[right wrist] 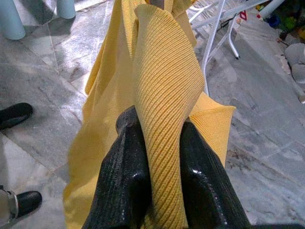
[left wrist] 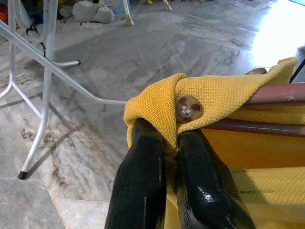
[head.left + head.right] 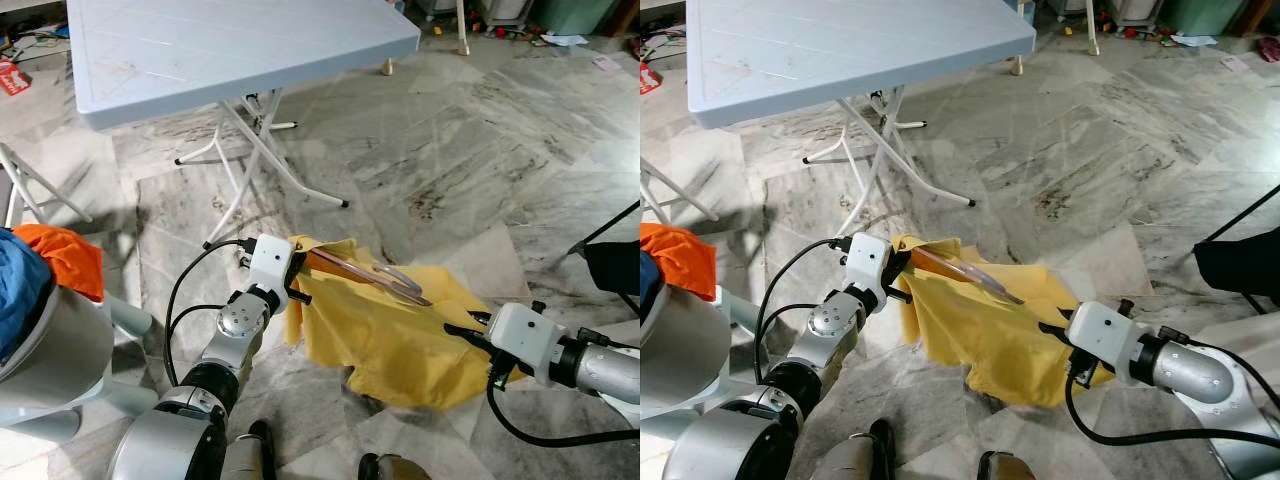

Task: Hang hanger

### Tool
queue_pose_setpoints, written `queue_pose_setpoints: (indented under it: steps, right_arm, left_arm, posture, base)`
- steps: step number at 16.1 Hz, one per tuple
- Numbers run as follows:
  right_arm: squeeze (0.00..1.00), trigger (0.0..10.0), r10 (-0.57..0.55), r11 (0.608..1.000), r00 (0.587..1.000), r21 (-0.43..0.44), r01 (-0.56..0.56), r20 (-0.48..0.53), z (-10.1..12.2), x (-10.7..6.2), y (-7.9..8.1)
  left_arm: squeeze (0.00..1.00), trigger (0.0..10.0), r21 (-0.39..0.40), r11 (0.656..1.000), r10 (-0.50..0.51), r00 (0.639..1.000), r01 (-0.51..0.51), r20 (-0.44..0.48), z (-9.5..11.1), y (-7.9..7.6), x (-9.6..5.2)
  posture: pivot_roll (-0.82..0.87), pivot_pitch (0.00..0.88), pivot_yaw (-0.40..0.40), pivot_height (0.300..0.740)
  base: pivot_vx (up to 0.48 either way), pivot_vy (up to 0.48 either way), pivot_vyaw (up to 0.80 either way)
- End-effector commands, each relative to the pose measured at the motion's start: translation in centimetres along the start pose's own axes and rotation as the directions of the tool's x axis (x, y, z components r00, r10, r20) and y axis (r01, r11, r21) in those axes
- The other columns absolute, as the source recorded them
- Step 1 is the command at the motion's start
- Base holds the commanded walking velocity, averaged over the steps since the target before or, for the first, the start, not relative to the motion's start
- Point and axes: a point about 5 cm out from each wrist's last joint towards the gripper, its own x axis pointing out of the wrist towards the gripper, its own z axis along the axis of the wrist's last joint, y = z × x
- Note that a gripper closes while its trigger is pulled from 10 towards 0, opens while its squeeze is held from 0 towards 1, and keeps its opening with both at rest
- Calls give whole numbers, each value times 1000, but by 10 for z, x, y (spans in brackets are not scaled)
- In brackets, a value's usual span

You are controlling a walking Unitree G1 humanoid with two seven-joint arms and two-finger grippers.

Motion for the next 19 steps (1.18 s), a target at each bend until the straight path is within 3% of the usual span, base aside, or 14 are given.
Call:
queue_pose_setpoints:
  steps: [1,6,8,10,12,14,17,19]
  right_arm:
    - [0,10000,-156,984,905,15,176,-396,-59,-77,-33]
    - [0,10000,-33,997,922,53,58,-386,-67,-36,6]
    - [0,10000,-27,998,889,43,53,-457,-82,-29,15]
    - [0,10000,-70,988,910,95,119,-409,-76,-10,17]
    - [0,10000,-113,982,886,83,168,-449,-81,3,19]
    - [0,10000,-110,970,868,137,199,-485,-86,17,30]
    - [0,10000,-65,975,850,149,166,-522,-92,27,45]
    - [0,10000,-66,967,844,173,185,-532,-93,32,47]
  left_arm:
    - [0,0,-54,832,549,833,-552,-61,-7,130,-50]
    - [0,0,-52,844,536,841,-533,71,18,128,-40]
    - [0,0,-47,852,523,843,-521,129,28,129,-39]
    - [0,0,-56,859,512,851,-509,121,26,125,-38]
    - [0,0,-61,880,475,872,-471,117,19,113,-35]
    - [0,0,-54,900,437,890,-433,131,15,100,-34]
    - [0,0,-17,924,379,908,-382,178,19,88,-30]
    - [0,0,-45,911,411,897,-410,161,17,92,-32]
  posture:
    - [-139,212,23,740]
    - [-117,206,16,740]
    - [-115,208,13,740]
    - [-112,208,13,740]
    - [-109,208,8,740]
    - [-104,208,-2,740]
    - [-101,211,-13,740]
    - [-100,210,-18,740]
  base:
    - [0,0,0]
    - [0,0,0]
    - [0,0,0]
    - [0,0,0]
    - [0,0,0]
    - [0,0,0]
    - [0,0,0]
    - [0,0,0]
